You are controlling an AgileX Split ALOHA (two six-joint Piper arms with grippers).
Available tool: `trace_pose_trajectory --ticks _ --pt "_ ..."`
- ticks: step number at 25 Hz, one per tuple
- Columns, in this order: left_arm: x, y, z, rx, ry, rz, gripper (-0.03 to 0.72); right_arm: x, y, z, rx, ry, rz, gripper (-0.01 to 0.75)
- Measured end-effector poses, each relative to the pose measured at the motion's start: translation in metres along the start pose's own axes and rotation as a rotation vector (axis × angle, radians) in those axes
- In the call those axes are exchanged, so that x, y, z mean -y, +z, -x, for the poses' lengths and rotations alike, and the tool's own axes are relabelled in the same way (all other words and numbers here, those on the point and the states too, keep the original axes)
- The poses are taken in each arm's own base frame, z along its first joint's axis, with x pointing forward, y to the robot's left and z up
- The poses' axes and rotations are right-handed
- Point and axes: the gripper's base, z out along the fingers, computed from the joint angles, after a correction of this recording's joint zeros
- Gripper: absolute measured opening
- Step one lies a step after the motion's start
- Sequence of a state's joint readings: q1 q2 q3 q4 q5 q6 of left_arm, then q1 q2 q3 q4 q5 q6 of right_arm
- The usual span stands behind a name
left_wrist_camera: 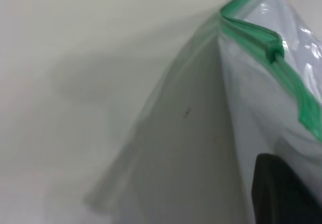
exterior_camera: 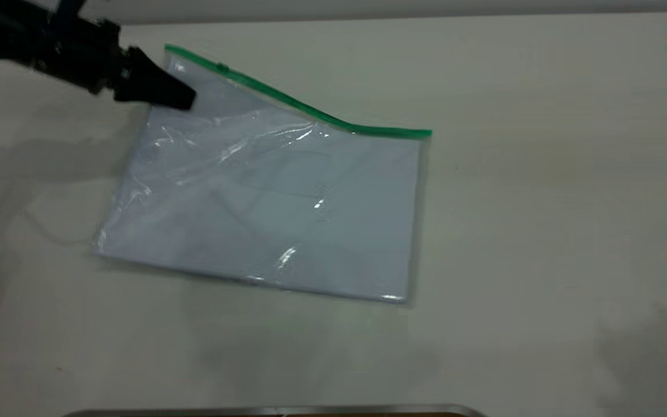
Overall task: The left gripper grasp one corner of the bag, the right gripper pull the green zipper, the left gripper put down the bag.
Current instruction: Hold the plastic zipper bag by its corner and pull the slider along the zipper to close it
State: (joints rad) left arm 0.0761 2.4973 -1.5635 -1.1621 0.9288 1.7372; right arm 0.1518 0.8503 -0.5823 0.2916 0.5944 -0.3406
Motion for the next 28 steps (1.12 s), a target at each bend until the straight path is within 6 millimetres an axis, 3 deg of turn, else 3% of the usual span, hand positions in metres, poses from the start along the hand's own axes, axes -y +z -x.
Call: trace_pose_trajectory --ticks 4,11,21,28 --pt "0.007 -0.005 0.023 -0.061 0.168 -0.083 0.052 0.007 0.046 0.008 -0.036 -0.034 0.023 0.584" --pt "0.024 0.009 0.067 -0.126 0.383 -0.137 0.052 0.015 0.117 0.024 -0.125 -0.145 0.099 0.584" --pt "0.078 0.068 0.105 -0.227 0.863 -0.272 0.052 0.013 0.201 0.046 -0.09 -0.302 0.311 0.584" --pt "0.109 0.106 0.116 -0.24 1.026 -0.282 0.052 0.003 0.241 0.031 -0.004 -0.321 0.491 0.584"
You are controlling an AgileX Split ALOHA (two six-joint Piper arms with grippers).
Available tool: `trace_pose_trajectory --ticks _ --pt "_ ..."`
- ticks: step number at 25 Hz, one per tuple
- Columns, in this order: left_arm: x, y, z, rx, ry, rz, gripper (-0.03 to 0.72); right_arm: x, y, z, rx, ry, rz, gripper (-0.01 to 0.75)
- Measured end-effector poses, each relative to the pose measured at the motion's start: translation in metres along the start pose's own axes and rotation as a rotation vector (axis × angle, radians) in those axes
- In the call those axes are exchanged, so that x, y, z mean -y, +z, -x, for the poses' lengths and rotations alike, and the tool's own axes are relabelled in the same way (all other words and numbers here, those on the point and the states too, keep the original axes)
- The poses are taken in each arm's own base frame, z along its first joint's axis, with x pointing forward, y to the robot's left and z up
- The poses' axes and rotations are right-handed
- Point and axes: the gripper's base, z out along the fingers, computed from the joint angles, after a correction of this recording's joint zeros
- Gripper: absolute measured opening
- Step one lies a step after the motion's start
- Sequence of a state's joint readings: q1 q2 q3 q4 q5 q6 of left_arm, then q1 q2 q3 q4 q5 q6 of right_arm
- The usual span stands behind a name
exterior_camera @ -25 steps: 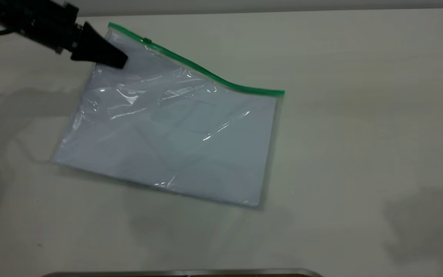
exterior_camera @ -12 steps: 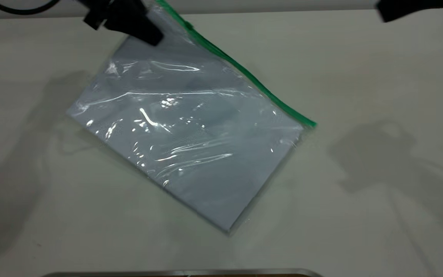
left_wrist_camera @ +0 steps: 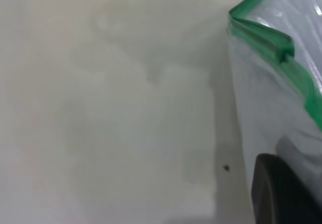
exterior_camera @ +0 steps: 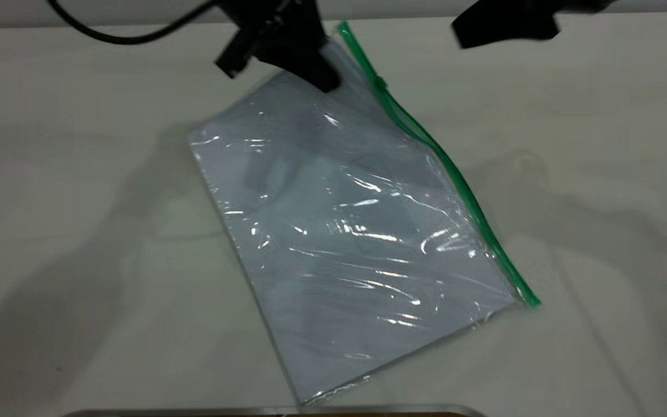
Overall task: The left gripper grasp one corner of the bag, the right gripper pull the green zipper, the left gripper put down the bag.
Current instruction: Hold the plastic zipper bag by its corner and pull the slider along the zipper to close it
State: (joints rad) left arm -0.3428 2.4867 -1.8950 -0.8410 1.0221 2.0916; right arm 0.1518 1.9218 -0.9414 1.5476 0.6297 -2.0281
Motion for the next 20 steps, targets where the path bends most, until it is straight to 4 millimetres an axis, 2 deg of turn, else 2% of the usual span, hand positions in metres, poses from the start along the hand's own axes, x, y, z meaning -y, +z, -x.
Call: trace_pose_trajectory --ticks 10,20 --pt "-0.008 0.019 0.017 -0.057 0.063 0.072 0.052 0.007 0.029 -0.026 -0.007 0.08 0.041 0.584" --pt "-0.012 0.035 0.036 -0.037 0.077 0.116 0.052 0.008 0.032 -0.027 0.006 0.111 0.044 0.563"
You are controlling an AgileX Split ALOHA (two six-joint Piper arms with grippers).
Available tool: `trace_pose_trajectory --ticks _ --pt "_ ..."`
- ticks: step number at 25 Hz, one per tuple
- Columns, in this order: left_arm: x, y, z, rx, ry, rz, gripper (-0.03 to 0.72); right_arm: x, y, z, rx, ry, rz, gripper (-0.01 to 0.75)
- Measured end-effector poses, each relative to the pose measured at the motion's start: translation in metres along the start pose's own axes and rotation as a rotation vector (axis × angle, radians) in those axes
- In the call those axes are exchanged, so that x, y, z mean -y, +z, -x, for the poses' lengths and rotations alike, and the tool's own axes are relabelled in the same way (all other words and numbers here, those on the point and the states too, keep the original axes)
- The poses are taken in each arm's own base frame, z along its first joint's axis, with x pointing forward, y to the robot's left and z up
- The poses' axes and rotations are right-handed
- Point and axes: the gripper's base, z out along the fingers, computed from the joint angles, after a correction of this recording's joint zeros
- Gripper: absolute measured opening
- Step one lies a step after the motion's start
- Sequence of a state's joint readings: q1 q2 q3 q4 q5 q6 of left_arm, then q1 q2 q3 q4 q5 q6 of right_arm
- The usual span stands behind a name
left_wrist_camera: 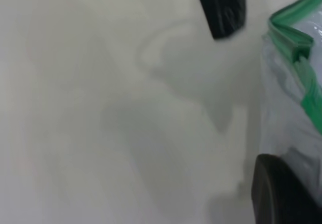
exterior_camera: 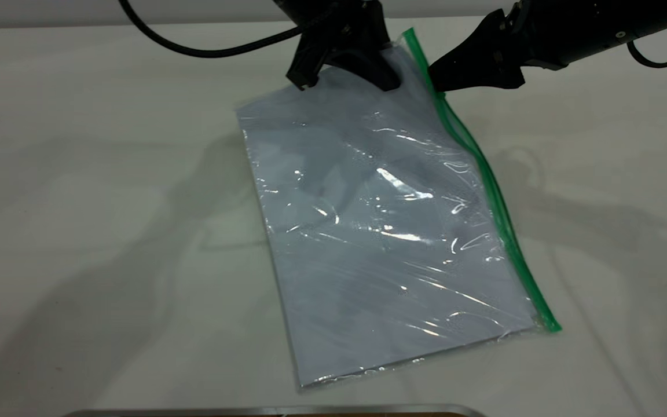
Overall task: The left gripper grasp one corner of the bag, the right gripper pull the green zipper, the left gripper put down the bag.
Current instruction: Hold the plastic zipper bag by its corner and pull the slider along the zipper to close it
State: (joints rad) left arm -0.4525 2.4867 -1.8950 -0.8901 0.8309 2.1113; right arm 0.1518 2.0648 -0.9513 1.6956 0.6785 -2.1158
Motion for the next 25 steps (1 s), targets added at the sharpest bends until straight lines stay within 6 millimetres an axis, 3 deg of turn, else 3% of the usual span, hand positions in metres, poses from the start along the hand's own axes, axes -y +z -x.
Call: trace_pose_trajectory --ticks 11,25 --pt "-0.0049 -0.0004 0.0069 0.078 -0.062 0.052 0.052 0.0038 -0.0001 -0.0021 -0.023 0.002 -0.042 0.476" --pt "-0.0031 -0.0004 0.0079 0.088 -0.057 0.031 0.052 0.0052 -0.0002 -0.002 -0.021 0.015 -0.058 0.06"
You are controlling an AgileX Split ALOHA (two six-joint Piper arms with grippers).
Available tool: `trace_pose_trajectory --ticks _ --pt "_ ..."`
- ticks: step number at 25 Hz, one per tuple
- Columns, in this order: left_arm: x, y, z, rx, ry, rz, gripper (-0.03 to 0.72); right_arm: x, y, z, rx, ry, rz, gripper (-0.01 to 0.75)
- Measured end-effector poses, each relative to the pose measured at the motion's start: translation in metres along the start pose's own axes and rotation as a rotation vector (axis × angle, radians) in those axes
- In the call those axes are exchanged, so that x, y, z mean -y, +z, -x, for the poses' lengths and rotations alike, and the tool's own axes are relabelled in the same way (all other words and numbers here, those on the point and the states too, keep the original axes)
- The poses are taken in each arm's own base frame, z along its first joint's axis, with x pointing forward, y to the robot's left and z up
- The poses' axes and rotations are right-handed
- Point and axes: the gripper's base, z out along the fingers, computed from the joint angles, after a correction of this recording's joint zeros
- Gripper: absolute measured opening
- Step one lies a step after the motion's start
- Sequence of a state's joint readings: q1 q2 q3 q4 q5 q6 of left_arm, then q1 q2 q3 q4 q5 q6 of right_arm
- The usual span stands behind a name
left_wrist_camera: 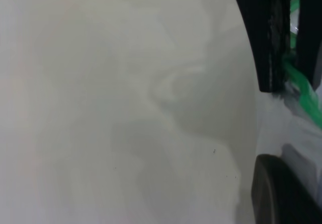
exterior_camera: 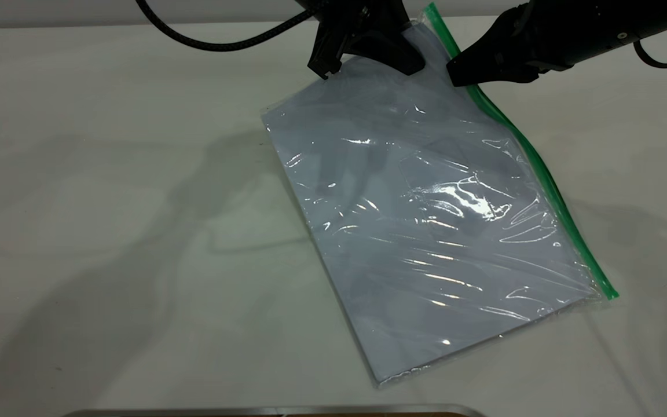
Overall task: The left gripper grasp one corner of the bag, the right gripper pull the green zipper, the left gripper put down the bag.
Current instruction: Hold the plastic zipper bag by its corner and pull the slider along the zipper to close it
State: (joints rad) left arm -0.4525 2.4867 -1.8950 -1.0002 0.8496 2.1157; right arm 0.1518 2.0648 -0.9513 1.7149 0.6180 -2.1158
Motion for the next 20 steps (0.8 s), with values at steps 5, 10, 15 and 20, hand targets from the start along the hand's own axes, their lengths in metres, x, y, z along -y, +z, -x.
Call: trace_pose_trajectory --ticks 5,10,15,20 --pt "0.0 0.0 0.0 0.0 0.0 0.0 0.052 0.002 0.0 -0.002 -0.017 -0.003 -0.024 0.036" --pt "0.0 -0.001 -0.002 0.003 -0.007 0.001 0.052 0.002 0.001 -0.003 -0.036 -0.012 -0.044 0.035" --pt "0.0 -0.004 -0.006 0.02 -0.029 0.001 0.052 0.004 0.001 -0.003 -0.053 -0.029 -0.057 0.035" --pt "-0.001 -0.013 -0.011 0.081 -0.073 -0.009 0.052 0.004 0.001 -0.002 -0.061 -0.048 -0.062 0.035"
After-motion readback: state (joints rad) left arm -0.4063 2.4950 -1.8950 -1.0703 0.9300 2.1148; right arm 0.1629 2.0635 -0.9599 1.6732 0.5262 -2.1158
